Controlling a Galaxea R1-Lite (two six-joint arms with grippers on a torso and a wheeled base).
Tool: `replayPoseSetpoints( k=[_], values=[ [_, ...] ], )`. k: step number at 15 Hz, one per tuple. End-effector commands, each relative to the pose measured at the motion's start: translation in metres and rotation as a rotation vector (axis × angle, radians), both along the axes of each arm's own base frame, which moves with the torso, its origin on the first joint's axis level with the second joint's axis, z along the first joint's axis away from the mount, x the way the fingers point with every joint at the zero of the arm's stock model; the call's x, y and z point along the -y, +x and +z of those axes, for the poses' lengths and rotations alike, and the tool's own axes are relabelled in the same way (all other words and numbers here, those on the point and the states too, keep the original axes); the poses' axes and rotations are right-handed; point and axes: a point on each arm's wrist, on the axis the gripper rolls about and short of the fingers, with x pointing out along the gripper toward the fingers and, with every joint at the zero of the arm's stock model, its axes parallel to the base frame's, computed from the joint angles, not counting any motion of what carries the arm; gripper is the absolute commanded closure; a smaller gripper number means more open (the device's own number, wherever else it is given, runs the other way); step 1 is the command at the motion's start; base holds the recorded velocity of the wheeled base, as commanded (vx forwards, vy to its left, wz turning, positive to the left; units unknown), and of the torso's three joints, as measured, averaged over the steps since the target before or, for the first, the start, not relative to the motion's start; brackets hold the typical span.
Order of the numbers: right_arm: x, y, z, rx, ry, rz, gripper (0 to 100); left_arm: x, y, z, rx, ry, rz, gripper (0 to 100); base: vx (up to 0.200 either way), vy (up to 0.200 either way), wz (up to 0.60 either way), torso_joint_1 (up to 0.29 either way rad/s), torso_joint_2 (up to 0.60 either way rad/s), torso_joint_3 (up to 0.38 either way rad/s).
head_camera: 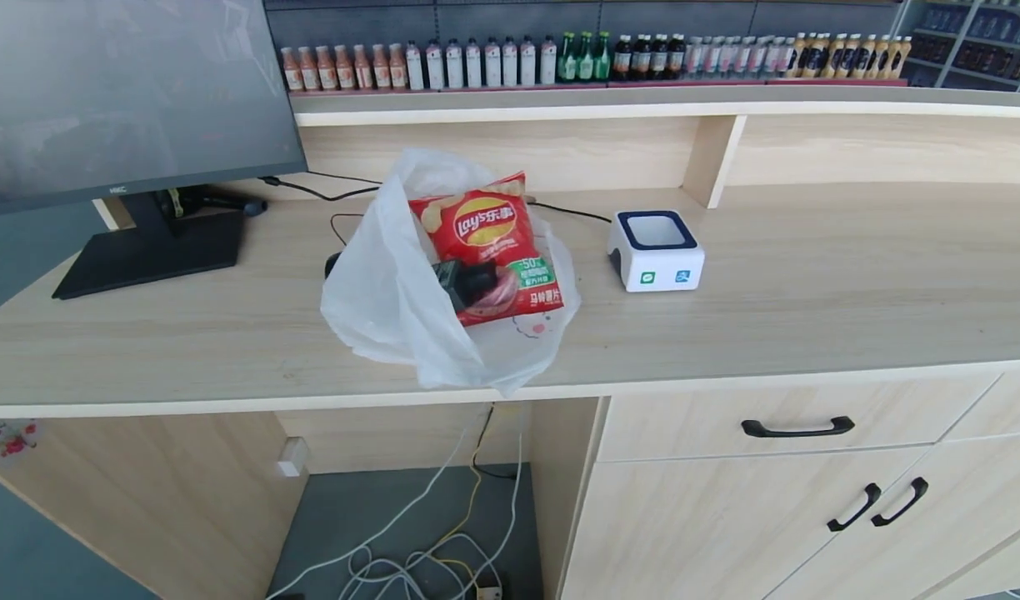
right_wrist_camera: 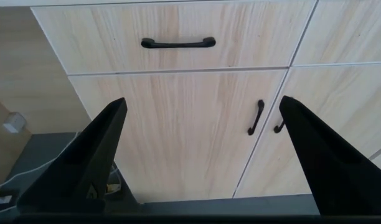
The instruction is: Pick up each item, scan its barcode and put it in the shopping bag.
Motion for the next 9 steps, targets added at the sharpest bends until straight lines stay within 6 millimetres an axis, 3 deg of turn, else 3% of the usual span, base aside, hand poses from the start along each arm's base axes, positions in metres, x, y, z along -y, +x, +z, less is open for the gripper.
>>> replayPoseSetpoints(
  k=[1,9],
  values=[
    [0.0,0.0,0.0,0.0,0.0,0.001,0,0.0,0.0,0.0,0.0,0.0,0.0,0,0.0,-0.2,0.0,-0.002,0.0,0.002],
    [0.0,0.0,0.0,0.0,-0.002,0.001,0,0.0,0.0,0.0,0.0,-0.002,0.0,0,0.0,-0.2,0.0,0.003,0.0,0.002]
  ],
)
